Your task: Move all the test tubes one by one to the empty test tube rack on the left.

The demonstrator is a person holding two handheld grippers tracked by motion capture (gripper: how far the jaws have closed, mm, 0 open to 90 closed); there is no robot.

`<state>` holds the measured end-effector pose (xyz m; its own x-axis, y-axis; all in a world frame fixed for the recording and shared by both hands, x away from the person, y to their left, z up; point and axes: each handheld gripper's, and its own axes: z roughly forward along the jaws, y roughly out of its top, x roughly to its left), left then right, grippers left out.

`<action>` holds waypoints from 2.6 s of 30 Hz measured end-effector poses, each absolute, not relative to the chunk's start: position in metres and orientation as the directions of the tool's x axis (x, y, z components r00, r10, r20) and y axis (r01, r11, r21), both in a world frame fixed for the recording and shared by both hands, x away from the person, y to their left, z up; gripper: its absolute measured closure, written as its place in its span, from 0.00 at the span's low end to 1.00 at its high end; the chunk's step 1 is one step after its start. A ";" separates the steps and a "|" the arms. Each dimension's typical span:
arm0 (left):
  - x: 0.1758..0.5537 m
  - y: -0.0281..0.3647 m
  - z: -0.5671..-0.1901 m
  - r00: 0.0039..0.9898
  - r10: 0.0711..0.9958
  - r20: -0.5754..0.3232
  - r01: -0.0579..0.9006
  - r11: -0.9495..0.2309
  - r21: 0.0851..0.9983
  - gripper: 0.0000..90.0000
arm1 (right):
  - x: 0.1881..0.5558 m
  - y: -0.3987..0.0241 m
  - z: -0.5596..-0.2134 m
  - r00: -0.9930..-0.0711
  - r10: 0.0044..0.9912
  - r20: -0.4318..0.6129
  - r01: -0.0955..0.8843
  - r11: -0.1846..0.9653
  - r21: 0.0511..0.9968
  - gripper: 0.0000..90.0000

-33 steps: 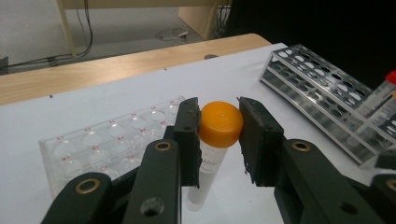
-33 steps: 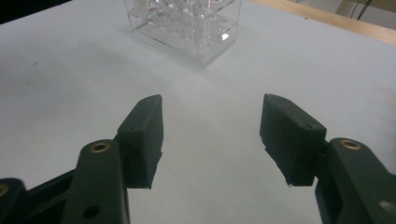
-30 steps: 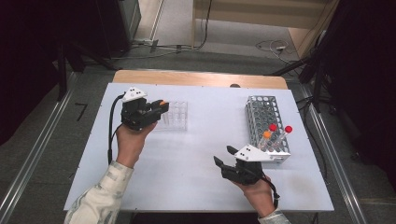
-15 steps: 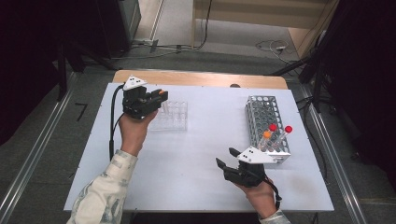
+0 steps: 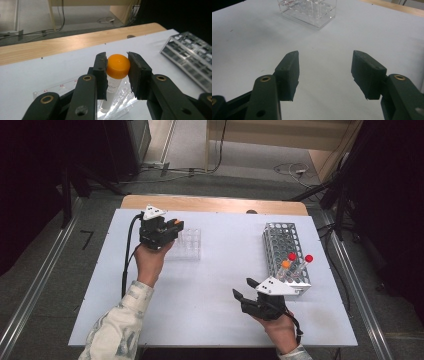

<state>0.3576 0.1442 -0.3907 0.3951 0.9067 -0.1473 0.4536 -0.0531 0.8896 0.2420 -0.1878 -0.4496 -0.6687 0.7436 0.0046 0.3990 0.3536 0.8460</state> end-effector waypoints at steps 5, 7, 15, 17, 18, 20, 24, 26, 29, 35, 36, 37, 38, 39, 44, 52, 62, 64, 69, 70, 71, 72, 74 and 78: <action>0.357 0.142 -0.407 0.371 0.916 -0.154 0.463 -0.039 0.885 0.78 | 0.242 -0.188 -0.449 -0.668 0.744 0.013 0.403 0.347 0.847 0.42; 0.356 0.141 -0.412 0.366 0.918 -0.155 0.468 -0.038 0.883 0.78 | 0.241 -0.188 -0.449 -0.670 0.743 0.011 0.402 0.350 0.846 0.42; 0.356 0.142 -0.420 0.362 0.915 -0.176 0.487 -0.025 0.873 0.76 | 0.242 -0.189 -0.450 -0.666 0.745 0.014 0.407 0.348 0.845 0.42; 0.355 0.143 -0.420 0.360 0.913 -0.193 0.486 -0.007 0.874 0.74 | 0.242 -0.189 -0.450 -0.665 0.747 0.014 0.407 0.346 0.845 0.42; 0.355 0.144 -0.419 0.359 0.913 -0.195 0.487 -0.004 0.874 0.72 | 0.243 -0.190 -0.449 -0.664 0.748 0.013 0.406 0.346 0.846 0.42; 0.354 0.145 -0.417 0.358 0.910 -0.206 0.486 0.007 0.874 0.70 | 0.243 -0.191 -0.449 -0.662 0.750 0.014 0.407 0.343 0.846 0.42; 0.347 0.147 -0.413 0.367 0.906 -0.213 0.481 0.011 0.877 0.65 | 0.242 -0.194 -0.448 -0.658 0.753 0.012 0.403 0.339 0.850 0.42; 0.342 0.148 -0.412 0.369 0.905 -0.213 0.477 0.012 0.879 0.60 | 0.242 -0.196 -0.447 -0.654 0.757 0.013 0.405 0.336 0.850 0.42; 0.334 0.150 -0.414 0.355 0.910 -0.217 0.474 0.025 0.880 0.49 | 0.242 -0.201 -0.447 -0.645 0.764 0.008 0.404 0.332 0.853 0.42; 0.322 0.154 -0.420 0.326 0.921 -0.213 0.482 0.032 0.876 0.35 | 0.239 -0.219 -0.443 -0.614 0.789 0.010 0.409 0.308 0.859 0.42; 0.321 0.154 -0.421 0.320 0.923 -0.213 0.481 0.035 0.876 0.32 | 0.238 -0.224 -0.442 -0.605 0.796 0.010 0.412 0.302 0.860 0.42; 0.320 0.155 -0.422 0.313 0.926 -0.210 0.481 0.036 0.876 0.30 | 0.238 -0.226 -0.442 -0.602 0.799 0.010 0.413 0.300 0.860 0.42; 0.319 0.155 -0.424 0.311 0.927 -0.208 0.484 0.033 0.875 0.28 | 0.238 -0.230 -0.442 -0.598 0.801 0.014 0.418 0.297 0.858 0.42; 0.319 0.156 -0.424 0.311 0.928 -0.205 0.488 0.029 0.872 0.27 | 0.237 -0.234 -0.442 -0.592 0.806 0.017 0.422 0.292 0.858 0.42; 0.312 0.158 -0.424 0.305 0.931 -0.199 0.488 0.026 0.873 0.23 | 0.233 -0.251 -0.440 -0.555 0.832 0.015 0.425 0.268 0.865 0.43; 0.299 0.164 -0.423 0.295 0.933 -0.205 0.485 0.038 0.874 0.18 | 0.237 -0.271 -0.439 -0.494 0.870 -0.007 0.414 0.242 0.878 0.43; 0.297 0.160 -0.426 0.301 0.930 -0.213 0.500 0.036 0.865 0.13 | 0.260 -0.281 -0.447 -0.411 0.912 -0.002 0.432 0.196 0.880 0.54; 0.297 0.158 -0.426 0.306 0.930 -0.206 0.499 0.028 0.866 0.12 | 0.265 -0.281 -0.448 -0.400 0.916 0.004 0.437 0.188 0.879 0.57; 0.296 0.157 -0.426 0.303 0.932 -0.198 0.494 0.024 0.869 0.12 | 0.274 -0.278 -0.452 -0.382 0.924 -0.008 0.440 0.189 0.878 0.65; 0.296 0.157 -0.426 0.303 0.933 -0.194 0.494 0.020 0.869 0.11 | 0.275 -0.278 -0.452 -0.378 0.926 -0.005 0.444 0.186 0.876 0.67; 0.295 0.157 -0.426 0.301 0.934 -0.191 0.494 0.019 0.869 0.11 | 0.277 -0.278 -0.453 -0.379 0.925 -0.003 0.443 0.184 0.878 0.68; 0.295 0.156 -0.426 0.299 0.935 -0.189 0.493 0.018 0.870 0.11 | 0.278 -0.278 -0.453 -0.374 0.927 -0.002 0.443 0.181 0.878 0.71; 0.296 0.156 -0.426 0.307 0.934 -0.184 0.497 0.008 0.868 0.11 | 0.279 -0.279 -0.453 -0.364 0.931 -0.005 0.443 0.177 0.879 0.75; 0.296 0.153 -0.427 0.306 0.938 -0.161 0.494 -0.012 0.869 0.11 | 0.281 -0.278 -0.454 -0.363 0.932 -0.011 0.444 0.183 0.877 0.78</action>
<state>0.2960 0.1527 -0.4272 0.3059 0.9384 -0.1608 0.4940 -0.0120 0.8694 0.2811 -0.2782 -0.4545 -0.3626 0.9319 -0.0111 0.4439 0.1832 0.8772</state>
